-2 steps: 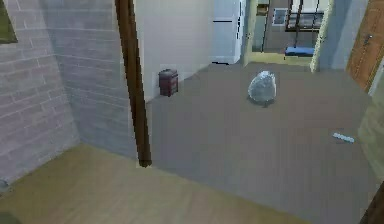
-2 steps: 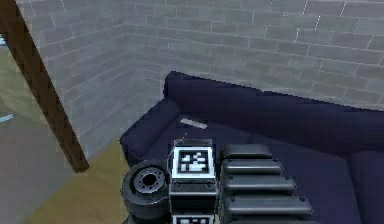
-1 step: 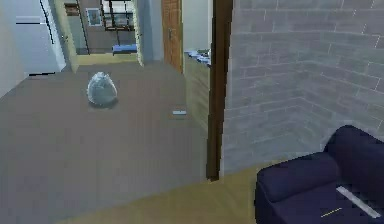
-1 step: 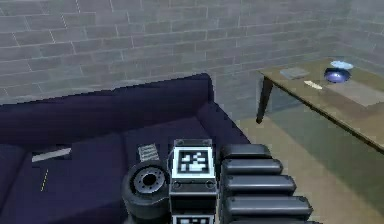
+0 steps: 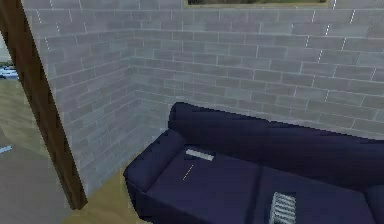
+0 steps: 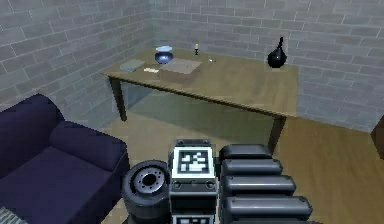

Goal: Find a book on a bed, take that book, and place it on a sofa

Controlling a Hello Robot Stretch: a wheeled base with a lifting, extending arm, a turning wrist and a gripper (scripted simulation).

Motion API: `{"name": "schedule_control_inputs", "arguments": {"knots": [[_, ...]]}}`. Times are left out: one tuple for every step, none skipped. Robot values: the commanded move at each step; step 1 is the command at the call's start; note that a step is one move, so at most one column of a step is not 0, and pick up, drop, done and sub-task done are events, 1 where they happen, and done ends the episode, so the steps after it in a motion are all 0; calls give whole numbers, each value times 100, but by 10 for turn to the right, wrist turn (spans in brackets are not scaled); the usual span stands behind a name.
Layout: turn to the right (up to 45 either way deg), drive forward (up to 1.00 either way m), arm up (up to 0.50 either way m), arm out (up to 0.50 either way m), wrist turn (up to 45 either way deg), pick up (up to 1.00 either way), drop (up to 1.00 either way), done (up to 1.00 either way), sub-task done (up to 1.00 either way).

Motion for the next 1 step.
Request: {"name": "schedule_control_inputs", "arguments": {"knots": [[60, 0, 0, 0, 0, 0, 0, 0, 0]]}}
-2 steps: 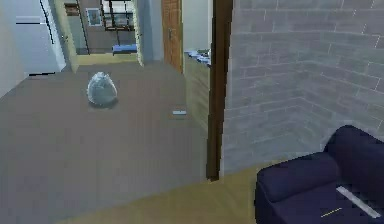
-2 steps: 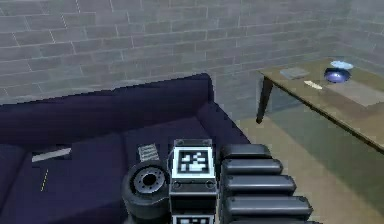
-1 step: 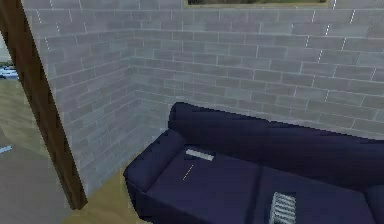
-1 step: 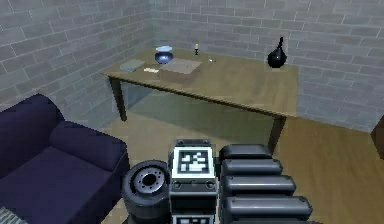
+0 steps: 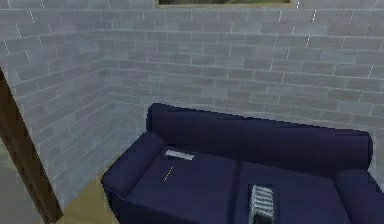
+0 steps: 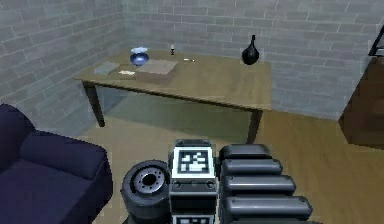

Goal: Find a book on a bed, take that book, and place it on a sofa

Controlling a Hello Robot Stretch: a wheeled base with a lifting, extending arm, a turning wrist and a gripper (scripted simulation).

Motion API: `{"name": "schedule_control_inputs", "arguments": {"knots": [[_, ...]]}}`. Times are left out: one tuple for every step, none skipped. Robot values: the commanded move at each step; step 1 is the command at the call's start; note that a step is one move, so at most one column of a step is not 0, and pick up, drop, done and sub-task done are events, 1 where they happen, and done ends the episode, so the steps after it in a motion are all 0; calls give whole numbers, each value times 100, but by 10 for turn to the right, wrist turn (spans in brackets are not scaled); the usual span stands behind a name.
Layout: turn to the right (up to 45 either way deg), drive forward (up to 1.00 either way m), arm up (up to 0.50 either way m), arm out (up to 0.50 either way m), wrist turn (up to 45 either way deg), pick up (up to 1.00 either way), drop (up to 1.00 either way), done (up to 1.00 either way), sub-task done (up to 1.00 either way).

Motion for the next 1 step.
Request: {"name": "schedule_control_inputs", "arguments": {"knots": [[0, 35, 0, 0, 0, 0, 0, 0, 0]]}}
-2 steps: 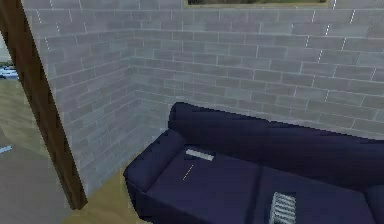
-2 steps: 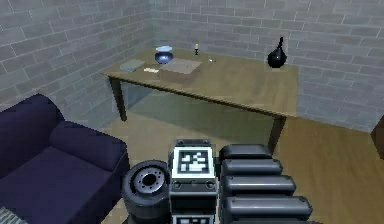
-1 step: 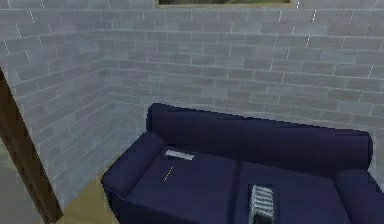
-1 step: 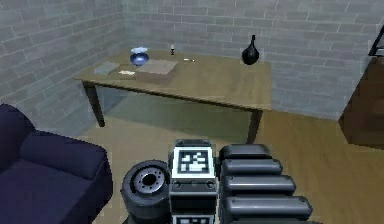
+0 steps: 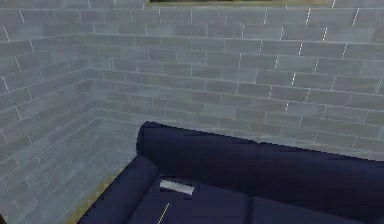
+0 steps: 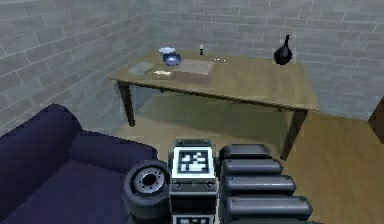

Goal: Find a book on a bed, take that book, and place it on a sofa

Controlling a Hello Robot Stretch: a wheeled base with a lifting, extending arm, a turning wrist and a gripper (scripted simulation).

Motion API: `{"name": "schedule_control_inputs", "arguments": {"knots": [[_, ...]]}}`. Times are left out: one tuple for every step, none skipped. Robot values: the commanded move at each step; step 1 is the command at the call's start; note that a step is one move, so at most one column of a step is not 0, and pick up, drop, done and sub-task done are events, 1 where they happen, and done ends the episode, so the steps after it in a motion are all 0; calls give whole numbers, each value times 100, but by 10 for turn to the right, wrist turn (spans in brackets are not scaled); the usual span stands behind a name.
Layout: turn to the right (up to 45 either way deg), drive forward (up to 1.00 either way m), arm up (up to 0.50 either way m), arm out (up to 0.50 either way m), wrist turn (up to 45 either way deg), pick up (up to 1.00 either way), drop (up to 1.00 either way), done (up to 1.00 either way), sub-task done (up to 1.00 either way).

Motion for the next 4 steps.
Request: {"name": "schedule_control_inputs", "arguments": {"knots": [[-390, 0, 0, 0, 0, 0, 0, 0, 0], [0, 0, 0, 42, 0, 0, 0, 0, 0], [0, 0, 0, 0, 390, 0, 0, 0, 0], [0, 0, -40, 0, 0, 0, 0, 0, 0]]}}
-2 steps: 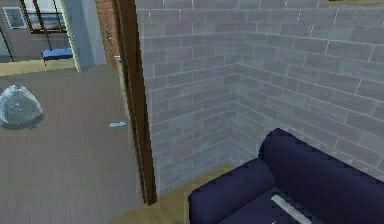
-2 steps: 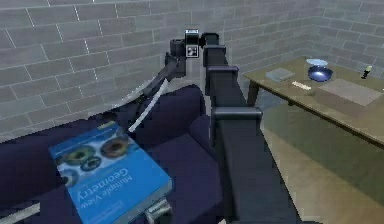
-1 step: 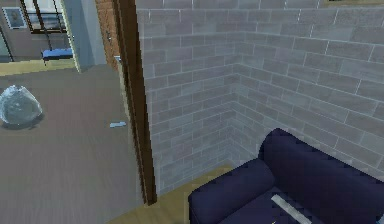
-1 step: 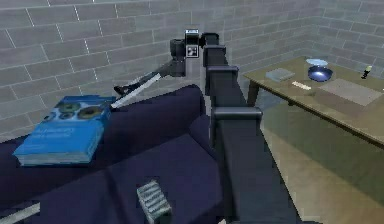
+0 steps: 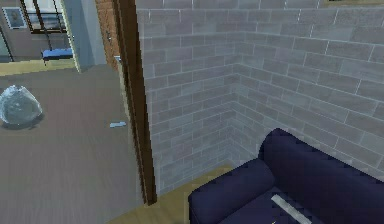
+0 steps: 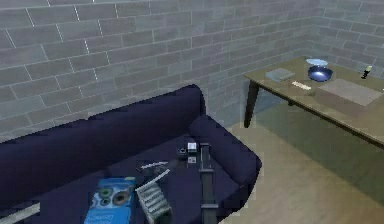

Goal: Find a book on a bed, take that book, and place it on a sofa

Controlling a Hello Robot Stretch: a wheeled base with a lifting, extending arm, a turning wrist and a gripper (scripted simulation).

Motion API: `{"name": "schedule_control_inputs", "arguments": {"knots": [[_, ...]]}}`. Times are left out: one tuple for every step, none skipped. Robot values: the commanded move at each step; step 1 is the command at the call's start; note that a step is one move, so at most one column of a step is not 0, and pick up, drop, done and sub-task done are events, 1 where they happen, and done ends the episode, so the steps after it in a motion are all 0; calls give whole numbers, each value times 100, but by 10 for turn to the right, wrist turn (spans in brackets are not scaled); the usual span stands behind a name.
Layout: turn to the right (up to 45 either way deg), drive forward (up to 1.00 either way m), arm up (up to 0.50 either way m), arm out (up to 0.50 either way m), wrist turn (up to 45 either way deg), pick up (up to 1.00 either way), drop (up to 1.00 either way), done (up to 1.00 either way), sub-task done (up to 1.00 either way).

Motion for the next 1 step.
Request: {"name": "schedule_control_inputs", "arguments": {"knots": [[0, 0, -32, 0, 0, 0, 0, 0, 0]]}}
